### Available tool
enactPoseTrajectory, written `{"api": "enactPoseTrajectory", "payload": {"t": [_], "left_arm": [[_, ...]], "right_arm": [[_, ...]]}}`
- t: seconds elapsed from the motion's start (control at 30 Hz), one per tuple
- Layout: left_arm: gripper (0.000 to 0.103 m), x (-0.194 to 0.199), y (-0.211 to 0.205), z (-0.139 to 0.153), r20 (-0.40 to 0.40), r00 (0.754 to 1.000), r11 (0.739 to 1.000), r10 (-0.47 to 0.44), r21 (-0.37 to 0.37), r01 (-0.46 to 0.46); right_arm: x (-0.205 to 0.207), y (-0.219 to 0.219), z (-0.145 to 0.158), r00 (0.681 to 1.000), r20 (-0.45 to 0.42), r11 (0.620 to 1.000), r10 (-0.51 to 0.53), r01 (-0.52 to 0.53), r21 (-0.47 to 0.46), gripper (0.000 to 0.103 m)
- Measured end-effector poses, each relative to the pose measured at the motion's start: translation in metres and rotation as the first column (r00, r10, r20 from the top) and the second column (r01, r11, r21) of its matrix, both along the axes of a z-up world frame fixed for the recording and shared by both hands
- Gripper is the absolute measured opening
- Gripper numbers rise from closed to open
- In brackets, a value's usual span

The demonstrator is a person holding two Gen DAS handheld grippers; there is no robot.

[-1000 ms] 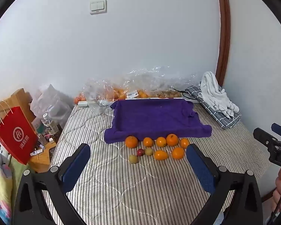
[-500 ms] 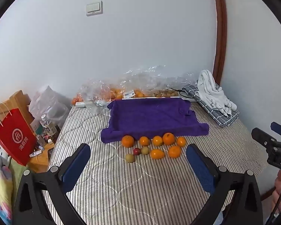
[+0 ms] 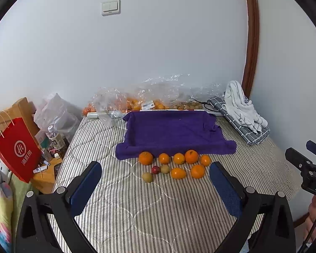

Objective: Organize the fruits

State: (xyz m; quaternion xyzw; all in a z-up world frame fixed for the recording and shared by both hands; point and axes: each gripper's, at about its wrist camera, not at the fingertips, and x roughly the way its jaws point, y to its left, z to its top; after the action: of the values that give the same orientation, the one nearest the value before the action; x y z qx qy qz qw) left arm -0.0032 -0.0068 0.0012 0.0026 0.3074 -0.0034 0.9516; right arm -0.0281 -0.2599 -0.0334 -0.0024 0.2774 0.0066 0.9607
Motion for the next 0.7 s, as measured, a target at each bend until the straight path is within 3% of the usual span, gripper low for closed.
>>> {"api": "enactPoseTrajectory", "payload": {"t": [0.7], "left_arm": [[0.103,-0.0007,0.0023,-0.0002,0.003,1.000,1.000,0.001,-0.003,-0.001]], "right_arm": [[0.0013,-0.0019,0.0059,1.000,0.006,1.000,0.002,-0.002,-0.007,0.102]]}}
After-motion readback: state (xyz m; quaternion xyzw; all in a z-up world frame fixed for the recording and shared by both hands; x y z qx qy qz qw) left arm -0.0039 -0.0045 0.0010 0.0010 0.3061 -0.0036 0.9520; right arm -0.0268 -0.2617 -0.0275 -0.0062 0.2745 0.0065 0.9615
